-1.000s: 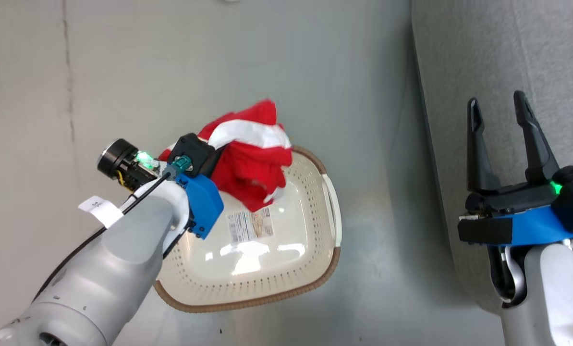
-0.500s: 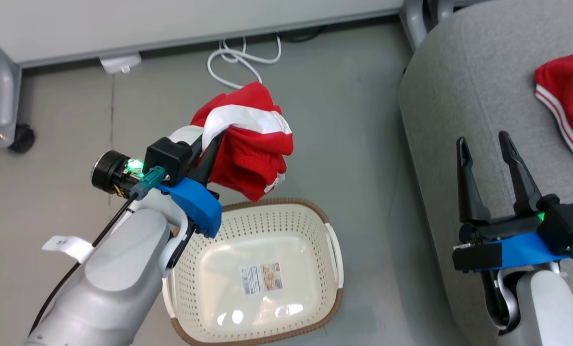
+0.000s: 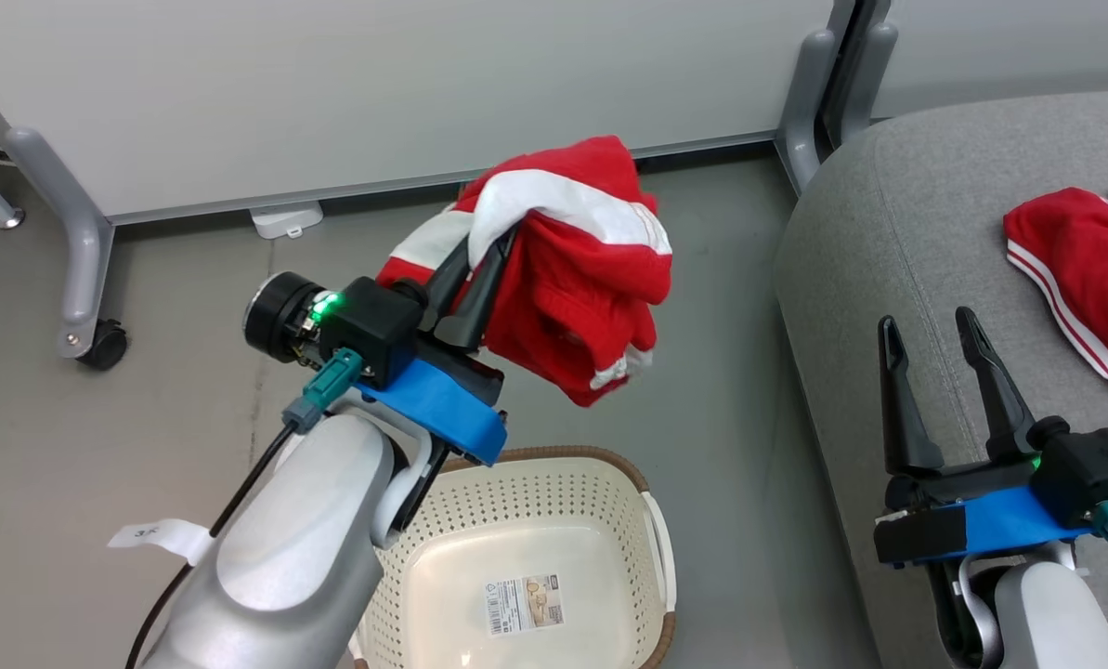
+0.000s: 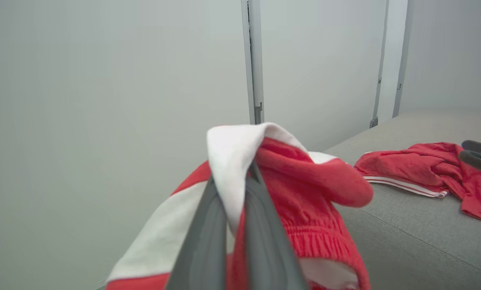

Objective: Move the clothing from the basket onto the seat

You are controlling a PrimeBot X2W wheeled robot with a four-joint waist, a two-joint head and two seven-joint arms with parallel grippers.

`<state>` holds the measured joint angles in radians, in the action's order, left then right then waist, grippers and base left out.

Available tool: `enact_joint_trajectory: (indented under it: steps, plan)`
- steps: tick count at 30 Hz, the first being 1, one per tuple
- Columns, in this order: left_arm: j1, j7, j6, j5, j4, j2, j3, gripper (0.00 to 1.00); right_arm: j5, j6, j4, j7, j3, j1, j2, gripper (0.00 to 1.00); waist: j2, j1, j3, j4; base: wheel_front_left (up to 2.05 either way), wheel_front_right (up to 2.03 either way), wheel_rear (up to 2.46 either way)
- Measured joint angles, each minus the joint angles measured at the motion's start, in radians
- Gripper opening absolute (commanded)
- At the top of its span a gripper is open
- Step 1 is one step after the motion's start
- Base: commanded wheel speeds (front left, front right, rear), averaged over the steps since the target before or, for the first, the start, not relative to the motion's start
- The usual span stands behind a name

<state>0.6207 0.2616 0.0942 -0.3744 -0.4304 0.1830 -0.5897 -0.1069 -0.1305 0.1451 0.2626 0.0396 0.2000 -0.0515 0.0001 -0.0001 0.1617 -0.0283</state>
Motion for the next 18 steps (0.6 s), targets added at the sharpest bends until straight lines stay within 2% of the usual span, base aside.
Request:
enact_joint_trajectory:
  steps: [7,18]
  plan:
    - [-0.028,0.0,0.021,0.039,0.042,-0.029,-0.031,0.0,-0.006,0.0,0.008,0.0,-0.007,-0.023,0.0,1.0,0.0,0.0,-0.033,0.015,0.0,0.0,0.0]
    - [-0.036,0.0,0.031,0.029,0.052,-0.043,-0.12,0.0,-0.018,0.0,0.016,0.0,-0.032,-0.034,0.001,1.0,0.0,0.0001,-0.056,0.025,0.0,0.0,0.0]
